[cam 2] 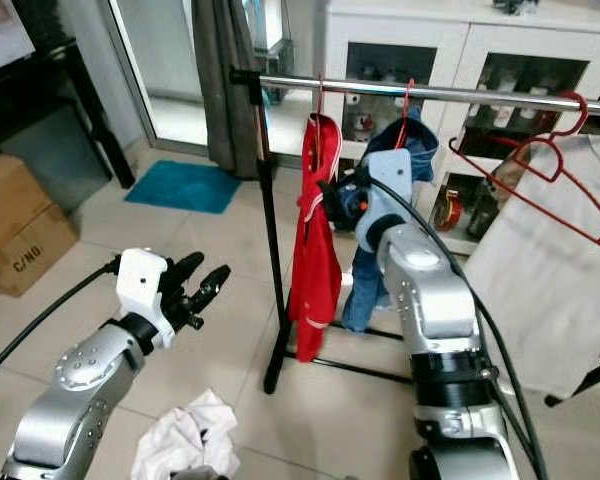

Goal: Hang hanger

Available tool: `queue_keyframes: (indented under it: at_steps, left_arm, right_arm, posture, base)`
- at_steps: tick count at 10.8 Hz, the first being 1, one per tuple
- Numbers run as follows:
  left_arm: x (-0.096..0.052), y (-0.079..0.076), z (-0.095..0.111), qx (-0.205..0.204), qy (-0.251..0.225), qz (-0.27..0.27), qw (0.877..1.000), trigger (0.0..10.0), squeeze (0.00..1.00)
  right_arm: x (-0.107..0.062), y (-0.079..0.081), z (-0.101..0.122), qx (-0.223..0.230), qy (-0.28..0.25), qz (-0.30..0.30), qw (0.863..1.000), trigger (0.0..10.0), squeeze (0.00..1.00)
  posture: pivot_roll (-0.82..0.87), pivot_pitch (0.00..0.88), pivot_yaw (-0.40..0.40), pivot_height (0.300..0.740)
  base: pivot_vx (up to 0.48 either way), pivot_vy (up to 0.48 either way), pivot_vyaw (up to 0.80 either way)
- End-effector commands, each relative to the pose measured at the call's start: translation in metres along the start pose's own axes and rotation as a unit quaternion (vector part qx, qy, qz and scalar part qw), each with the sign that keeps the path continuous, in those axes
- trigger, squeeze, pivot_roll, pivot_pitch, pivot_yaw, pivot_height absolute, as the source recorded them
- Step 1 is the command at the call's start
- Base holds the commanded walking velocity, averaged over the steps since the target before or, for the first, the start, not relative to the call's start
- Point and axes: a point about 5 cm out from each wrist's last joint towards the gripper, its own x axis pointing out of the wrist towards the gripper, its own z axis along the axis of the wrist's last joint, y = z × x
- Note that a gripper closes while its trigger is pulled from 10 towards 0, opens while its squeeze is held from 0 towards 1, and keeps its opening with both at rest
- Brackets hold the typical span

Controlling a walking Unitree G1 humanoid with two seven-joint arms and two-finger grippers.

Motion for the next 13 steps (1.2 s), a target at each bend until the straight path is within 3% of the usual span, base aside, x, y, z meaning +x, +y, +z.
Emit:
queue_keyframes:
  at_steps: [1, 3, 6, 8, 10, 13]
  left_arm:
    - [-0.001, 0.007, 0.005, 0.015, -0.007, 0.011, 1.000, 10.0, 0.00]
    - [-0.001, 0.010, 0.006, 0.010, -0.012, 0.017, 1.000, 10.0, 0.00]
    - [0.000, 0.010, 0.007, 0.007, -0.014, 0.015, 1.000, 10.0, 0.00]
    - [-0.001, 0.010, 0.007, 0.008, -0.015, 0.014, 1.000, 10.0, 0.00]
    - [-0.002, 0.009, 0.007, 0.008, -0.017, 0.014, 1.000, 10.0, 0.00]
    - [-0.005, 0.004, 0.005, 0.004, -0.019, 0.002, 1.000, 10.0, 0.00]
  right_arm:
    - [0.001, 0.007, 0.005, 0.002, -0.007, 0.013, 1.000, 10.0, 0.00]
    - [0.000, 0.011, 0.005, 0.013, -0.011, 0.018, 1.000, 10.0, 0.00]
    - [-0.001, 0.013, 0.007, 0.010, -0.015, 0.024, 1.000, 10.0, 0.00]
    - [-0.002, 0.023, 0.008, 0.001, -0.019, 0.057, 0.998, 10.0, 0.00]
    - [-0.003, 0.036, 0.007, -0.062, -0.012, 0.103, 0.993, 10.0, 0.00]
    - [-0.009, 0.042, 0.003, -0.056, -0.003, 0.155, 0.986, 10.0, 0.00]
  posture:
    - [0.02, 0.000, 0.052, 0.740]
    - [0.01, 0.000, 0.057, 0.740]
    - [0.01, 0.000, 0.059, 0.740]
    - [0.01, 0.000, 0.057, 0.740]
    - [0.02, 0.000, 0.052, 0.740]
    - [0.02, 0.000, 0.052, 0.740]
  base:
    - [0.240, 0.000, 0.00]
    - [0.313, 0.000, 0.00]
    - [0.376, 0.000, -0.53]
    - [0.371, 0.000, 0.00]
    - [0.362, 0.000, 0.40]
    - [0.095, 0.000, 0.27]
